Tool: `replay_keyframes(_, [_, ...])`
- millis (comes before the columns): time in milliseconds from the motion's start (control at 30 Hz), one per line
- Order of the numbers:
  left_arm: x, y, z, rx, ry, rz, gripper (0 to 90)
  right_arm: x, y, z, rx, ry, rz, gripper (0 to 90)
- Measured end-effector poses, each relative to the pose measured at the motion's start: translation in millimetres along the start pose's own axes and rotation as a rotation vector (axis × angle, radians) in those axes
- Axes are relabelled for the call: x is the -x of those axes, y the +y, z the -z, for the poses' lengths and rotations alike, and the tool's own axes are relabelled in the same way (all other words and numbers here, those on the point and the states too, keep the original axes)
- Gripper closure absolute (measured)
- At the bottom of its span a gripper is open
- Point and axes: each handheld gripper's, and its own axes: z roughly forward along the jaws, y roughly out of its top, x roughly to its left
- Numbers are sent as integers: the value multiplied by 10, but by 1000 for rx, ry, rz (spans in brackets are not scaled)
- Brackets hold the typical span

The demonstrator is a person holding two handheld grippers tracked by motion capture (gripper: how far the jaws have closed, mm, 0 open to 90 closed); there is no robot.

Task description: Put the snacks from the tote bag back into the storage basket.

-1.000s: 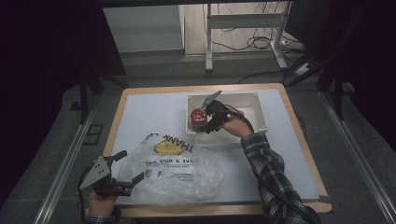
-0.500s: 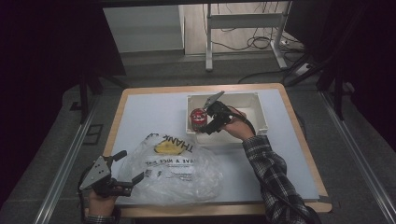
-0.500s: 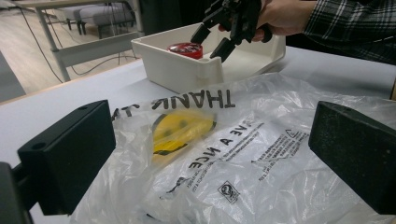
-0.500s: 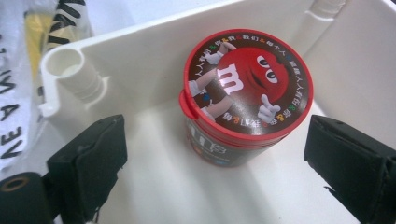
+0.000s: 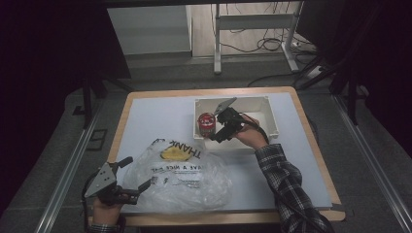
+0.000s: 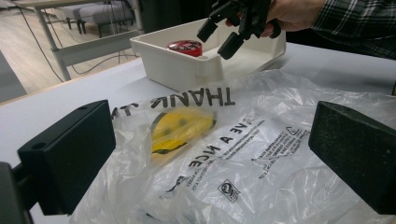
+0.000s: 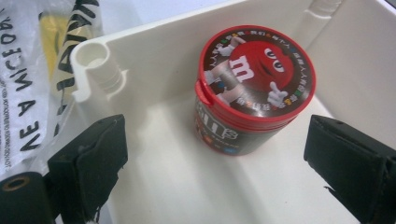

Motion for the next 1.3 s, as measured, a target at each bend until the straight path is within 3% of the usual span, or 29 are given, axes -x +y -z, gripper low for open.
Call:
replay_keyframes(467, [6,1,-3,-2,-1,-4,7,-80,-57,46,26,-10,0,61])
replay_keyframes(833, [10,3,-5,-6,-2,-11,10,-114,-126,53,12,-9,-4,60])
replay_keyframes(1300, [14,7,-3,-7,-5,-13,10,-169,-181,166,50,3,-11,60])
